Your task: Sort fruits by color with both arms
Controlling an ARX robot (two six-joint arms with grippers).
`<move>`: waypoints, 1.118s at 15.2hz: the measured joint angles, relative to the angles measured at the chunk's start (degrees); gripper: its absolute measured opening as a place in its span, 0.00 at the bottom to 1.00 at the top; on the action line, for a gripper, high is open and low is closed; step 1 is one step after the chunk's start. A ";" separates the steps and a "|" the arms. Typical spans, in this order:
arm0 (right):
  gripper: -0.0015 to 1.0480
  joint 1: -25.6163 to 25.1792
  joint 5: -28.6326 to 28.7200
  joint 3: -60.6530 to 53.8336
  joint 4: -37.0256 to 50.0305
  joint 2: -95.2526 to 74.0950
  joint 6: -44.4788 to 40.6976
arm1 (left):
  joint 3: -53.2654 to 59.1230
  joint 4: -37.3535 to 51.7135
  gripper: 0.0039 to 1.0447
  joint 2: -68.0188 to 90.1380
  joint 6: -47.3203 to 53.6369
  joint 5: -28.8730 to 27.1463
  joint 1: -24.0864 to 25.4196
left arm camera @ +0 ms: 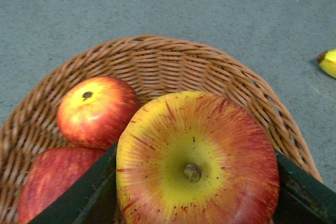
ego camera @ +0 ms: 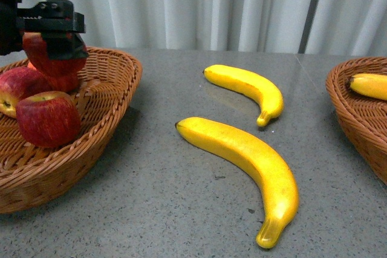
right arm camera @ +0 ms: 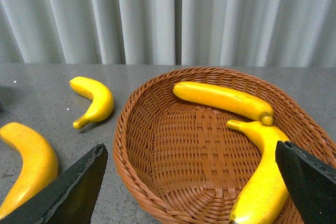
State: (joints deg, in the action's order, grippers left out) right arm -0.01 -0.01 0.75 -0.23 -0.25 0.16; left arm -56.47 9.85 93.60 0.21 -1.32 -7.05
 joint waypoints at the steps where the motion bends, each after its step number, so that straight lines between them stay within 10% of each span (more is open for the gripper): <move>1: 0.94 0.00 0.00 0.00 0.00 0.00 0.00 | -0.04 0.09 0.79 0.31 0.31 0.22 -0.46; 3: 0.94 0.00 0.00 0.00 0.00 0.00 0.00 | -0.46 1.49 0.96 0.39 0.68 0.79 -1.31; 9: 0.94 0.00 0.00 0.00 0.00 0.00 0.00 | 13.49 0.39 0.94 -27.15 3.69 -5.86 -5.75; 11: 0.94 0.00 0.00 0.00 -0.04 0.00 0.00 | 33.94 10.34 0.68 -51.82 0.96 -6.14 -0.11; 17: 0.94 0.00 0.00 0.00 0.02 0.00 0.00 | 46.56 6.95 0.33 -65.51 0.07 0.35 7.43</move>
State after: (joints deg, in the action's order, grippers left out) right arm -0.01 -0.01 0.75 -0.21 -0.25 0.16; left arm -9.91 16.80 28.10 0.27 -0.97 0.38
